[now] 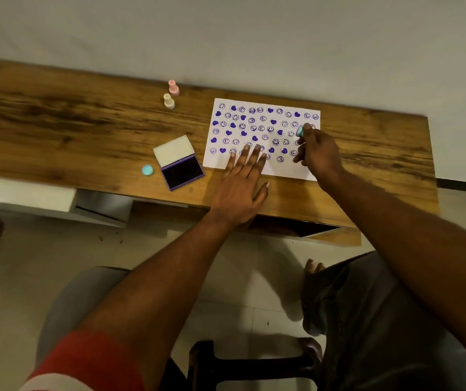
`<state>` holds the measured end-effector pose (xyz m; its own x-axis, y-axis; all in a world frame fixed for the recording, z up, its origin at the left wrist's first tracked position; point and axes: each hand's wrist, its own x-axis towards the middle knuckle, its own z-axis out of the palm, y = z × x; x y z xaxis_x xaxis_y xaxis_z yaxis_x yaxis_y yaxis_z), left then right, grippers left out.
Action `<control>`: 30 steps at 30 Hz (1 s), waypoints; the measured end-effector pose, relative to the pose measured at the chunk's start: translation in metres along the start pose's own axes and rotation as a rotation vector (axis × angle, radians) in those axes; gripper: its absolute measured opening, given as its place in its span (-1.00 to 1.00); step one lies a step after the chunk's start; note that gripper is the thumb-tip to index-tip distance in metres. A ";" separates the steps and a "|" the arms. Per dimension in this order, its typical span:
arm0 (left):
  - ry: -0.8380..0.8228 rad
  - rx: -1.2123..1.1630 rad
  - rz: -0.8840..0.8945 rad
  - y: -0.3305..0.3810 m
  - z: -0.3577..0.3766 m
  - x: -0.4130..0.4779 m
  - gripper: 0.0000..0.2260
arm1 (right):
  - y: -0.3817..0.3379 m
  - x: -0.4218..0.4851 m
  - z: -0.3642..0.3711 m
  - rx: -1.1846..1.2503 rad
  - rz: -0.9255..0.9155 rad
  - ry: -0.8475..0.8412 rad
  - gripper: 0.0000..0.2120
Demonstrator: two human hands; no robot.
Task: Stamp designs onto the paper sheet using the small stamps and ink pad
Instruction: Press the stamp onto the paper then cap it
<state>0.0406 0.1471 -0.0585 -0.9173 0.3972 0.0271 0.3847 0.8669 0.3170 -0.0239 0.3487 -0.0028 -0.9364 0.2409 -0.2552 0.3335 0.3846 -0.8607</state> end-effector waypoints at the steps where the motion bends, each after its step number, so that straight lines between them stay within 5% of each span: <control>1: 0.026 -0.013 -0.010 -0.006 -0.008 -0.002 -0.37 | -0.005 -0.002 0.004 -0.018 -0.030 -0.015 -0.58; 5: 0.231 -0.104 -0.116 -0.047 -0.048 -0.017 -0.43 | -0.023 -0.007 0.030 -0.113 -0.152 -0.099 -0.72; 11: 0.413 -0.142 -0.429 -0.140 -0.091 -0.070 -0.43 | -0.056 -0.026 0.106 -0.343 -0.418 -0.205 -0.67; 19: 0.313 -0.296 -0.620 -0.188 -0.093 -0.092 -0.36 | -0.095 -0.051 0.206 -0.486 -0.662 -0.300 -0.72; 26: 0.263 -0.233 -0.560 -0.191 -0.087 -0.096 -0.65 | -0.104 -0.059 0.251 -0.661 -0.817 -0.413 -0.72; 30: 0.263 -0.169 -0.613 -0.192 -0.088 -0.098 -0.63 | -0.101 -0.058 0.257 -0.715 -0.827 -0.432 -0.72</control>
<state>0.0473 -0.0849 -0.0390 -0.9669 -0.2547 0.0183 -0.2131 0.8444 0.4915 -0.0308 0.0671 -0.0141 -0.8099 -0.5863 0.0185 -0.5369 0.7281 -0.4262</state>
